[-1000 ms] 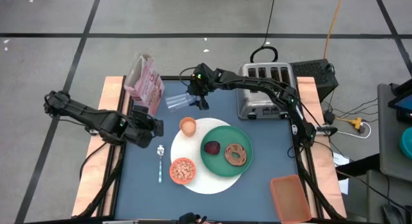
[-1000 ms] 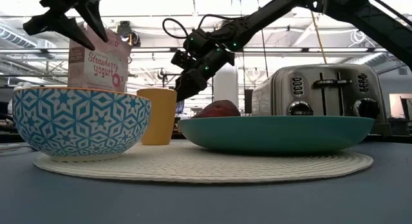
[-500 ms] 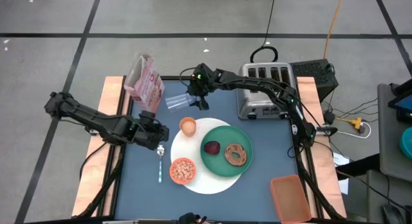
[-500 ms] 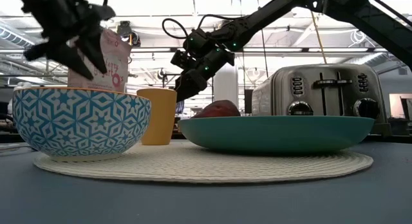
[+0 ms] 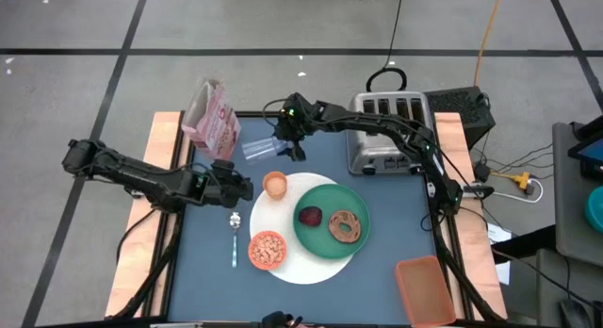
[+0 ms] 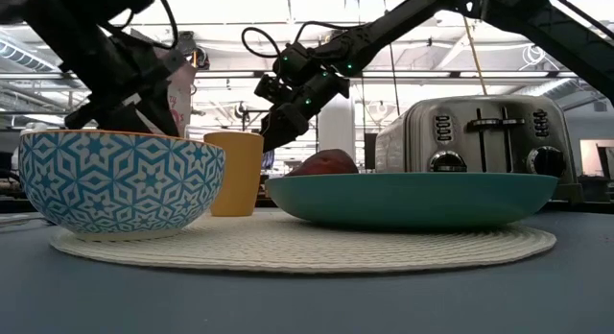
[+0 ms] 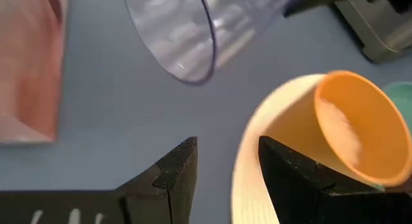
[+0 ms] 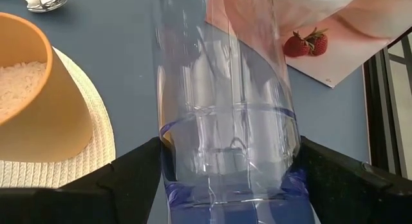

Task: Arrange a breakfast setting
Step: Put the cup on the top of the white table mat

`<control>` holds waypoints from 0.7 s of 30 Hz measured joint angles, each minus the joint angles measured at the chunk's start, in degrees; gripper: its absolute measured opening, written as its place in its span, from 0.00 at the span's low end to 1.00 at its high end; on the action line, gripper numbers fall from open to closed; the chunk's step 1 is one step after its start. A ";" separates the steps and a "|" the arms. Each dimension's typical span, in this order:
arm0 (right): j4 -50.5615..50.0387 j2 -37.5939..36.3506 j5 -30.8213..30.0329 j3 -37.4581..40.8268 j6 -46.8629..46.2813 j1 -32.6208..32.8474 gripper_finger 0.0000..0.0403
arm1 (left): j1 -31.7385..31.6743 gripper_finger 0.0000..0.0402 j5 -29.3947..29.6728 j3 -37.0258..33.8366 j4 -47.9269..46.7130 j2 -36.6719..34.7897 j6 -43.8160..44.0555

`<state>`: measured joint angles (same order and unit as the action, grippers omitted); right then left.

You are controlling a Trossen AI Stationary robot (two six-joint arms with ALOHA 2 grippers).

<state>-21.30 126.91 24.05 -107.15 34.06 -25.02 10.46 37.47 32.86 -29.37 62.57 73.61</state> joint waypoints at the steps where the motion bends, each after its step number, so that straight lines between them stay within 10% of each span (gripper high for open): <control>1: 0.00 0.00 0.00 0.00 0.00 0.00 0.79 | -0.86 0.42 0.04 0.00 0.09 0.00 -0.97; 21: 0.03 0.00 0.00 0.00 0.00 0.00 0.79 | -14.69 0.42 -5.99 0.00 9.15 0.00 -17.18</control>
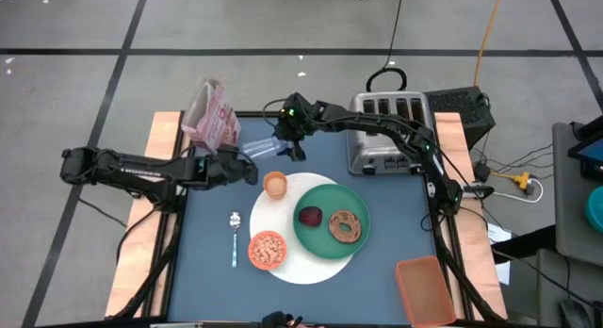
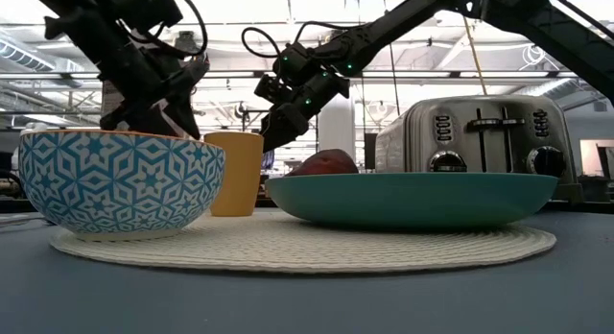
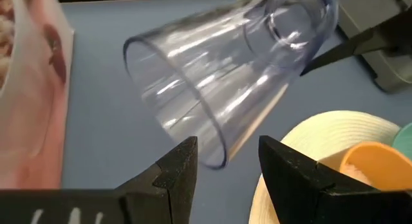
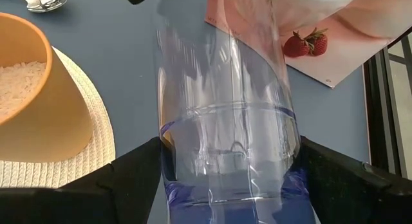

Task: Arrange a breakfast setting
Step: Put the cup on the top of the white table mat

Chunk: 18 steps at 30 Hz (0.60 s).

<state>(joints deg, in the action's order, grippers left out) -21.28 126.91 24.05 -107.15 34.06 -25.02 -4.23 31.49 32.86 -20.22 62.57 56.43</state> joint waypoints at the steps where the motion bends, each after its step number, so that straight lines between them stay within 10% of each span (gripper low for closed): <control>1: 0.00 0.02 0.00 0.00 0.00 0.00 0.79 | -0.55 0.42 -0.52 0.00 0.77 0.00 -0.84; 18: -0.02 0.04 0.04 0.00 0.02 0.00 0.79 | -3.00 0.41 -4.48 -0.02 7.40 0.02 -7.34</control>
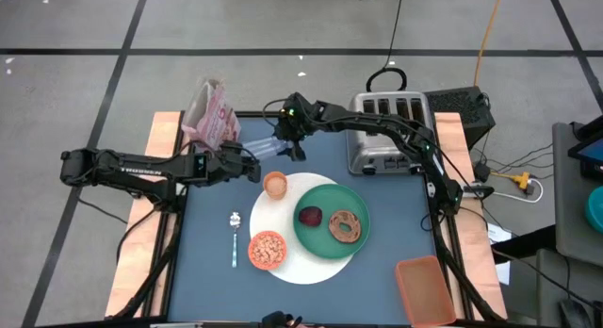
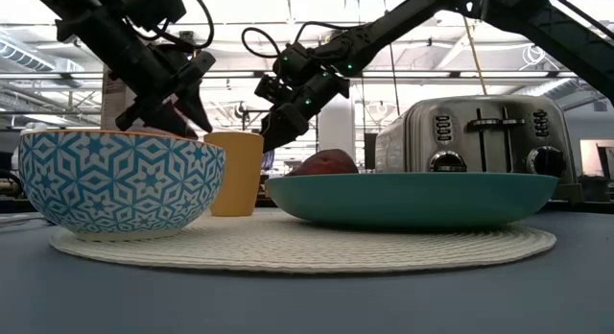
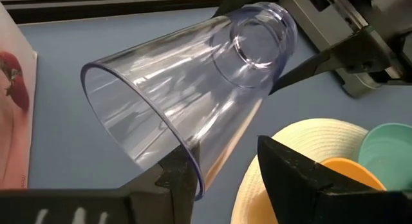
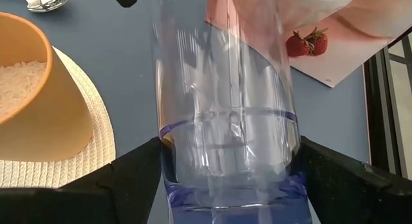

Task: Arrange a breakfast setting
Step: Put the cup on the top of the white table mat

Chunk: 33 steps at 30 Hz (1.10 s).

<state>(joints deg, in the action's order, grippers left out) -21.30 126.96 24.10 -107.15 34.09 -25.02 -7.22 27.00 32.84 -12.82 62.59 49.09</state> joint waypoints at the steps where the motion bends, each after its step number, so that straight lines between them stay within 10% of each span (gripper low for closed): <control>1: 0.00 0.00 0.00 0.00 -0.01 0.00 0.79 | 0.00 0.39 0.00 0.00 -0.04 0.00 -0.10; 11: -0.36 0.18 0.18 0.00 0.96 0.07 0.80 | 0.13 0.11 -1.46 0.04 0.79 -0.02 -1.71; 33: -8.13 -4.02 -9.07 -0.07 -1.83 -0.15 0.98 | 0.00 0.07 -3.24 0.37 3.61 0.04 -3.44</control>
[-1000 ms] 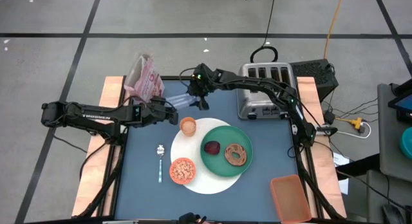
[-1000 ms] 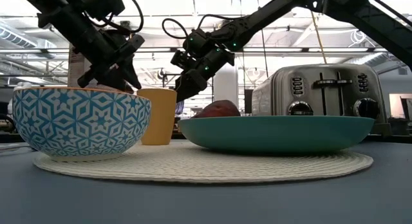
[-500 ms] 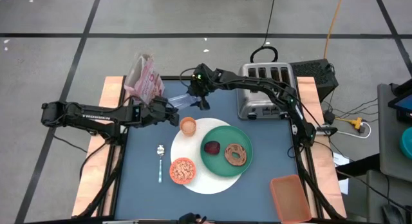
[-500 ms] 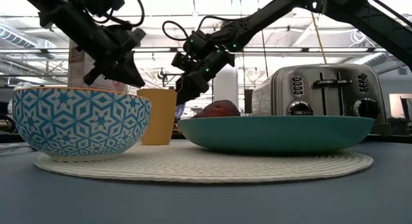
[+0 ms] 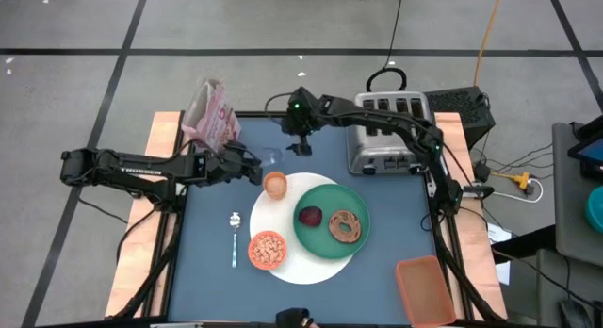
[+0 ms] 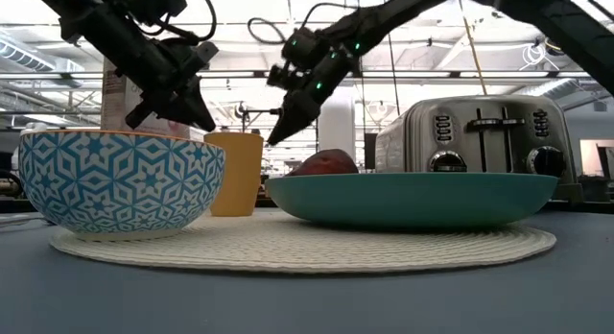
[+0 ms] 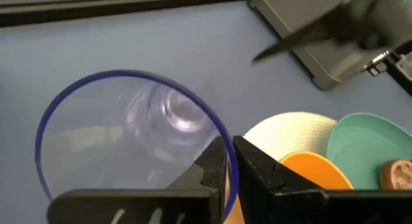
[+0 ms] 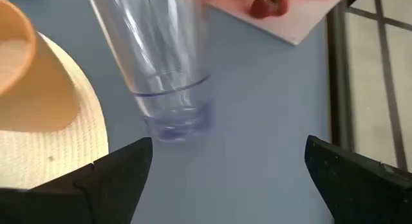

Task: Arrange a breakfast setting
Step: Put the cup on the top of the white table mat

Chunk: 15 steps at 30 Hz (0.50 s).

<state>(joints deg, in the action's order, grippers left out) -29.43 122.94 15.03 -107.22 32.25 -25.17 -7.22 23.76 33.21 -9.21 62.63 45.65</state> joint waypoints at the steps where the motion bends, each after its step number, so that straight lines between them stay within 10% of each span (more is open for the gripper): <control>1: -0.96 -0.99 0.00 -0.02 0.10 -0.02 0.98 | -0.03 0.07 -0.67 0.02 -0.04 0.01 -0.03; 15: -15.21 -14.94 1.69 0.04 1.37 -0.04 0.98 | -1.31 0.07 -3.38 17.98 -16.58 0.15 -9.63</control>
<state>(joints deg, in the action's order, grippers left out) -44.64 108.00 16.72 -107.18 33.63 -25.20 -8.53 20.38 51.19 -25.79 62.78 36.02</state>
